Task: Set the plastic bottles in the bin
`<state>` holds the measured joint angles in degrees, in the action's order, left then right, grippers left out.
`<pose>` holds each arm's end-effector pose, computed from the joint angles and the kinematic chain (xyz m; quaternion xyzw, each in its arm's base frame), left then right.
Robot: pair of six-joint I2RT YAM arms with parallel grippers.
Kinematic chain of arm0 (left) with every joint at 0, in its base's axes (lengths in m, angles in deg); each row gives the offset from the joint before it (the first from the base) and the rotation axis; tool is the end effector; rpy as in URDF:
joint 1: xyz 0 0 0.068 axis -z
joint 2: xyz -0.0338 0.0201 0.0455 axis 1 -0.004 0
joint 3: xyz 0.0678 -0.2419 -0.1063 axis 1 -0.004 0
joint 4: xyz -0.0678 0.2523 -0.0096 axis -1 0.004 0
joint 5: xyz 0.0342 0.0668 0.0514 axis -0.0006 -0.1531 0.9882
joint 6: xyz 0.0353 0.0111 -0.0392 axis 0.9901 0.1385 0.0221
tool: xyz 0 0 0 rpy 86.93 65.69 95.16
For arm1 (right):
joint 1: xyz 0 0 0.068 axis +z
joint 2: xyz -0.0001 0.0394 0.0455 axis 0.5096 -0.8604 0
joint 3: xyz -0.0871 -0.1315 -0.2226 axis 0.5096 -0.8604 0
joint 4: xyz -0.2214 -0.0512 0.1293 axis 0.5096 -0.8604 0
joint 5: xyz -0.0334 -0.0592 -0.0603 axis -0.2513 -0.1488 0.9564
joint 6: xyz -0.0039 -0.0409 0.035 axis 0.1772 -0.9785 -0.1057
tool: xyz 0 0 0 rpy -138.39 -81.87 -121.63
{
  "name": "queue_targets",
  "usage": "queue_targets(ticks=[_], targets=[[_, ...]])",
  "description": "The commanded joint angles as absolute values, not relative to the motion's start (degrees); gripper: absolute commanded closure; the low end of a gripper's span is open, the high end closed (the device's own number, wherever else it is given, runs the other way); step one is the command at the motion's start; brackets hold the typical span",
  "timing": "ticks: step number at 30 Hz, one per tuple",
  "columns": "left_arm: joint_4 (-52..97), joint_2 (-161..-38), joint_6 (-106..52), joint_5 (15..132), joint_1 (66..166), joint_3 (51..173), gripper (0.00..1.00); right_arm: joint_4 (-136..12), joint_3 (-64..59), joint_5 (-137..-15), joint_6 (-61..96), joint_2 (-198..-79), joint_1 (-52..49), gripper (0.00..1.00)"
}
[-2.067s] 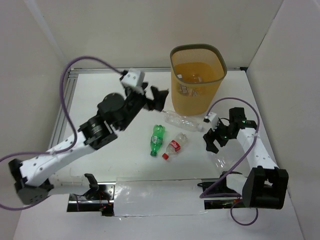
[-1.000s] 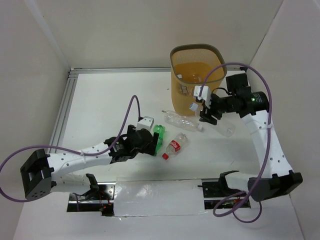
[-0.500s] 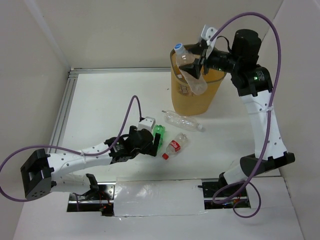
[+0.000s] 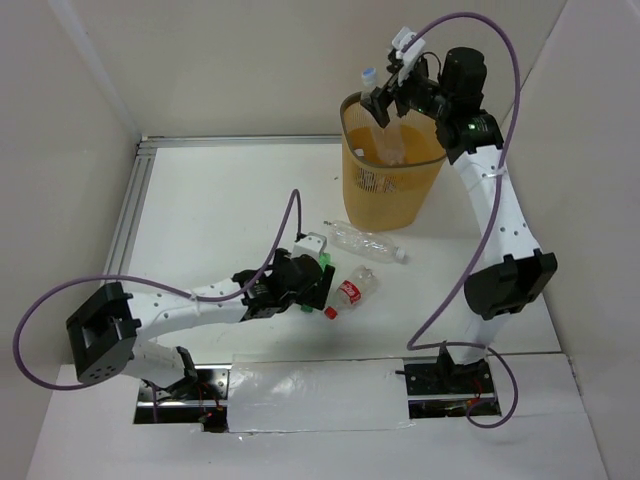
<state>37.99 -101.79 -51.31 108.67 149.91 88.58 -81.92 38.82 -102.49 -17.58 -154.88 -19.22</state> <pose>0.1567 -0.2405 0.2336 0.0960 0.8895 -0.1486 0.4213 0.3577 0.0925 0.5112 -0.4218 0.5739 0.1076 0.6937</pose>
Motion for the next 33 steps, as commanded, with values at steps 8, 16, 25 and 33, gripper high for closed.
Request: queue_targets(ticks=[8, 16, 25, 33], targets=[[32.2, -112.5, -47.8, 108.6, 147.7, 95.7, 0.0, -83.5, 33.4, -110.0, -8.5, -147.7, -29.4, 0.0], [32.8, -122.6, -48.4, 111.2, 144.4, 100.1, 0.0, -110.9, 22.5, -132.9, -26.4, -134.1, -40.4, 0.28], [33.3, -123.3, -46.8, 109.6, 143.3, 102.6, 0.59, -118.3, -2.3, -130.2, -39.3, -114.0, -41.7, 0.63], [36.3, -101.7, -41.6, 107.8, 146.1, 103.4, 0.73, -128.4, -13.9, -125.7, -58.5, -110.4, -41.7, 0.06]])
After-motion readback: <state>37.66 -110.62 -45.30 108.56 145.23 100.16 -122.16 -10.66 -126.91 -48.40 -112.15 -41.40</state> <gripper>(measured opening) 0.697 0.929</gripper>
